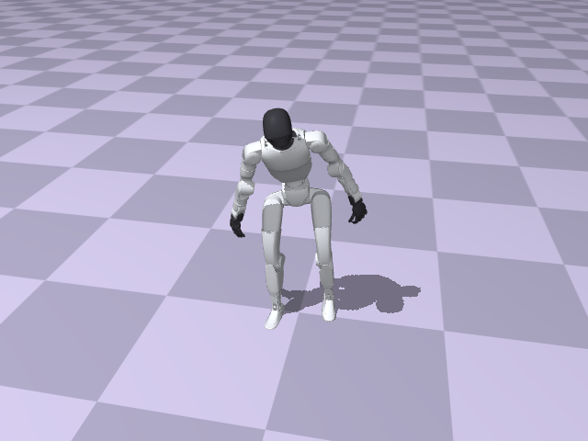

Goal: Upper body actions

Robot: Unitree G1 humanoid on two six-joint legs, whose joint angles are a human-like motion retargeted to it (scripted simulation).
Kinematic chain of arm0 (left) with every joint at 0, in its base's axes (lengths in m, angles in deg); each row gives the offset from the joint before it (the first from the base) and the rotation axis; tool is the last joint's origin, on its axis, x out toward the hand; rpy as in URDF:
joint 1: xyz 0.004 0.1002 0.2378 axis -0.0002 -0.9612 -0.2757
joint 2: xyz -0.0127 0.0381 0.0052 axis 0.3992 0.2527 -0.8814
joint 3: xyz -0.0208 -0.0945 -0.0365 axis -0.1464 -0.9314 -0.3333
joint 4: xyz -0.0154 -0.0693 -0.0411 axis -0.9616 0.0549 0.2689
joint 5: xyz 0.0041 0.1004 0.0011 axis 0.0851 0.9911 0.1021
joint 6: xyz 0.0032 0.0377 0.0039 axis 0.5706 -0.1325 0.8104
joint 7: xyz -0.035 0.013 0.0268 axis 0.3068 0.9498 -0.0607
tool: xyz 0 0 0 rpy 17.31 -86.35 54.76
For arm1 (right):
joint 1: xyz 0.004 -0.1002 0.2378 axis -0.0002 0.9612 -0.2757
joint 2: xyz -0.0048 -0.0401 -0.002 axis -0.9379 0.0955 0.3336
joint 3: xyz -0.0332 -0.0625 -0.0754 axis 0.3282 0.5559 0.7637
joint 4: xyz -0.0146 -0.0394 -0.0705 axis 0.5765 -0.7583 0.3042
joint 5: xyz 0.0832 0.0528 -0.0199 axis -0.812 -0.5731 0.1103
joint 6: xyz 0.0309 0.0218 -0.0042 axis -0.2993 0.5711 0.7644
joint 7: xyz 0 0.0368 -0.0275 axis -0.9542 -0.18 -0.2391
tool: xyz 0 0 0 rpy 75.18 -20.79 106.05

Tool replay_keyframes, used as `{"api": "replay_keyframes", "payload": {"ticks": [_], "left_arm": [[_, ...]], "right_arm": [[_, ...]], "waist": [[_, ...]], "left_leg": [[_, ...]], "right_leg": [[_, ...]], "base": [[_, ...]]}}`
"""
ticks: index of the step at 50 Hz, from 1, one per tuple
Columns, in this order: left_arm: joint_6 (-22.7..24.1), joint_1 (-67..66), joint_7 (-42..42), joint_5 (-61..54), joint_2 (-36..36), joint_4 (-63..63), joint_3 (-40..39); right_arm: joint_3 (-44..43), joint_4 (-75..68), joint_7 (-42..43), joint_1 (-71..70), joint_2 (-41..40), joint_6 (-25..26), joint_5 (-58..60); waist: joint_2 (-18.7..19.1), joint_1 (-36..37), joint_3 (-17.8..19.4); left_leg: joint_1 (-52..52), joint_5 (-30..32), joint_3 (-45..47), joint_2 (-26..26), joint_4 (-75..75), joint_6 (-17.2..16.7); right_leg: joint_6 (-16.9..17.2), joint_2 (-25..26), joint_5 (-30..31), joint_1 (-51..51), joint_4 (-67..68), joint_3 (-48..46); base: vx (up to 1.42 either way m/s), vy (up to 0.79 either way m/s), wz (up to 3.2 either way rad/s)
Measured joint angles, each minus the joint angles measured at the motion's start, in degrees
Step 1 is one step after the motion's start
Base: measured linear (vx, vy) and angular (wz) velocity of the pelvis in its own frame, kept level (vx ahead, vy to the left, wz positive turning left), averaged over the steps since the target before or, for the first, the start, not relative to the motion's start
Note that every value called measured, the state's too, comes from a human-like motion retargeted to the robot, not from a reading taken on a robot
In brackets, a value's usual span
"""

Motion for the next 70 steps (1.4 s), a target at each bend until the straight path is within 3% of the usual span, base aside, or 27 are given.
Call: {"api": "replay_keyframes", "payload": {"ticks": [3,5,7,8,11,14,18,21,25,29,33,35,37,40,46,50,55,60,64,70], "left_arm": [[1.27,0.37,-2.3,-0.96,2.72,-2.06,0.28],[1.13,0.78,-2.62,-1.34,4.38,-2.85,1.54],[0.67,1.23,-2.5,0.11,5.61,-3.77,2.51],[0.55,1.51,-2.45,1.39,6.18,-4.41,2.62],[0.79,1.76,-3.31,4.97,8.09,-6.19,2.73],[0.44,2.97,-5.14,7.59,9.58,-7.21,3.04],[0.26,4.96,-8.53,5.57,10.13,-6.14,3.59],[-0.09,5.68,-7.37,4.73,9.13,-5.57,2.03],[0.06,5.5,-6.2,3.59,7.54,-5.49,1.33],[0.2,6.81,-6.45,3.96,5.9,-4.86,5.52],[-0.34,8.33,-7.48,7.02,5.01,-6.08,9.78],[-0.02,9.17,-8.85,7.65,4.8,-6.73,11.53],[-0.02,9.88,-10.16,7.83,4.15,-7.37,12.5],[-0.86,10.79,-11.44,7.36,3.04,-8.16,12.84],[-3.36,12.68,-14.21,7.77,5.01,-9.66,11.33],[-4.91,13.29,-15.46,9.93,6.96,-10.32,10.62],[-8.27,13.62,-13.28,10.91,9.66,-10.33,12.2],[-7.51,14.23,-7.43,8.69,13.09,-11.03,14.01],[-8.76,15.58,-2.48,6.31,16.26,-12.19,17.39],[-6.67,16.54,3.63,8.62,19.13,-13.87,22.27]], "right_arm": [[3.06,0.13,-0.12,-8.67,2.8,1.81,0.36],[5.69,1.62,-1.7,-13.68,4.77,3.48,0.92],[8.32,3.86,-3.08,-17.91,7.31,4.27,1.63],[9.69,4.76,-2.98,-20.37,8.71,4.22,1.88],[12.77,7.47,1.39,-26.09,12.26,2.71,2.19],[14.67,8.15,9.63,-30.74,15.86,-0.23,-1.51],[17.75,7.16,16.25,-35.97,20.06,-5.15,-8.81],[17.69,6.55,18.34,-38.19,22.22,-5.91,-9.62],[18.04,5.27,21.78,-38.42,23.54,-5.29,-9.7],[17.34,2.81,31.04,-35.57,24.1,-2.06,-7.67],[15.72,0.65,42.73,-31.73,23.64,2.88,-6.93],[14.89,-0.29,53.44,-30.38,23.17,4.21,-9.35],[14.19,-1.02,63.03,-29.69,22.96,2.33,-9.57],[14.66,-1.76,67.43,-30.18,22.61,-2.68,-5.68],[18.05,-1.3,64.06,-34.52,18.79,-4.05,-0.9],[19.0,-1.18,56.36,-35.33,16.13,-5.25,2.62],[19.75,-1.06,43.56,-31.97,13.01,-10.67,5.14],[18.62,2.61,36.34,-26.65,9.75,-13.3,7.58],[20.43,9.41,28.89,-22.39,7.94,-17.02,8.43],[24.44,25.06,18.27,-16.66,7.18,-20.74,8.92]], "waist": [[1.3,2.14,3.57],[2.91,2.87,3.88],[4.17,3.0,3.88],[5.41,2.58,3.88],[5.22,3.92,3.88],[8.94,4.87,3.88],[10.65,7.72,3.88],[13.59,8.93,3.88],[18.45,11.18,3.88],[23.7,12.51,3.88],[25.71,12.69,3.88],[25.72,12.87,3.88],[25.72,12.75,3.88],[25.39,12.12,3.88],[19.92,10.85,3.88],[14.9,9.48,3.88],[11.28,8.79,3.88],[7.44,9.01,3.88],[4.24,8.29,3.88],[0.61,4.43,3.88]], "left_leg": [[-5.69,-0.74,4.7,1.72,-4.28,-0.58],[-10.65,2.51,6.26,2.5,-8.91,3.34],[-15.51,0.85,6.87,1.69,-9.46,8.47],[-17.83,-1.03,9.55,3.53,-7.71,7.88],[-29.99,0.33,1.61,-1.24,-3.89,6.94],[-37.17,-0.41,7.07,0.47,-1.04,7.81],[-49.62,-1.5,6.42,-4.02,6.32,8.05],[-55.31,-2.92,7.84,-6.1,11.39,9.23],[-61.57,-6.37,6.32,-8.49,21.02,9.78],[-63.33,-9.93,6.11,-11.26,29.77,10.36],[-63.33,-11.2,7.0,-14.21,34.58,10.83],[-63.33,-11.36,7.4,-14.96,35.71,11.11],[-63.33,-11.07,7.57,-15.33,35.66,11.27],[-63.33,-9.94,7.06,-15.35,33.55,11.29],[-63.11,-5.55,5.06,-12.07,23.93,10.83],[-58.51,-1.97,5.13,-10.16,14.97,10.39],[-48.32,0.63,3.01,-7.46,6.62,9.64],[-36.96,1.62,1.07,-4.23,-0.14,9.04],[-27.63,2.02,0.73,-1.72,-4.56,8.64],[-11.88,2.03,0.69,0.77,-10.69,8.89]], "right_leg": [[0.09,1.17,-0.51,-6.24,2.9,1.67],[-0.15,1.98,-1.38,-12.51,6.06,1.91],[0.33,0.7,-3.13,-19.46,10.61,1.98],[0.62,-0.29,-4.09,-23.18,13.35,1.22],[0.39,-2.02,-5.2,-33.97,18.42,2.92],[-0.1,-4.69,-8.17,-42.87,25.11,0.37],[-0.81,-9.58,-12.47,-55.2,35.36,1.58],[-2.16,-13.6,-16.26,-62.24,44.4,1.36],[-3.78,-17.22,-20.75,-65.92,53.31,-0.37],[-5.12,-21.65,-26.76,-65.92,63.21,-0.96],[-5.26,-24.81,-29.93,-65.92,69.86,0.85],[-5.34,-25.38,-30.6,-65.92,71.41,1.45],[-5.22,-25.52,-30.76,-65.92,71.67,1.79],[-4.8,-25.11,-29.85,-65.92,69.87,1.51],[-3.35,-20.13,-23.55,-65.92,58.74,-0.43],[-1.7,-16.83,-18.63,-63.7,50.56,1.12],[-0.15,-12.31,-13.64,-53.38,40.13,0.55],[0.74,-8.02,-9.47,-40.83,29.44,-0.66],[1.63,-5.13,-7.03,-30.68,21.9,-0.83],[2.33,-1.41,-4.27,-13.84,11.41,-1.65]], "base": [[-0.32,-0.09,-0.62],[-0.32,-0.04,-0.16],[-0.26,0.0,0.49],[-0.2,-0.01,0.75],[-0.15,-0.05,0.58],[-0.15,-0.11,1.39],[-0.09,-0.18,1.48],[0.01,-0.07,1.58],[0.01,-0.06,0.8],[0.01,-0.07,0.72],[0.04,-0.08,0.62],[0.06,-0.08,0.35],[0.04,-0.07,0.31],[0.04,-0.06,0.21],[0.02,-0.05,-0.23],[0.06,-0.01,-0.6],[0.09,0.0,-1.09],[0.13,-0.03,-1.16],[0.16,-0.03,-0.83],[0.22,0.08,-0.46]]}}
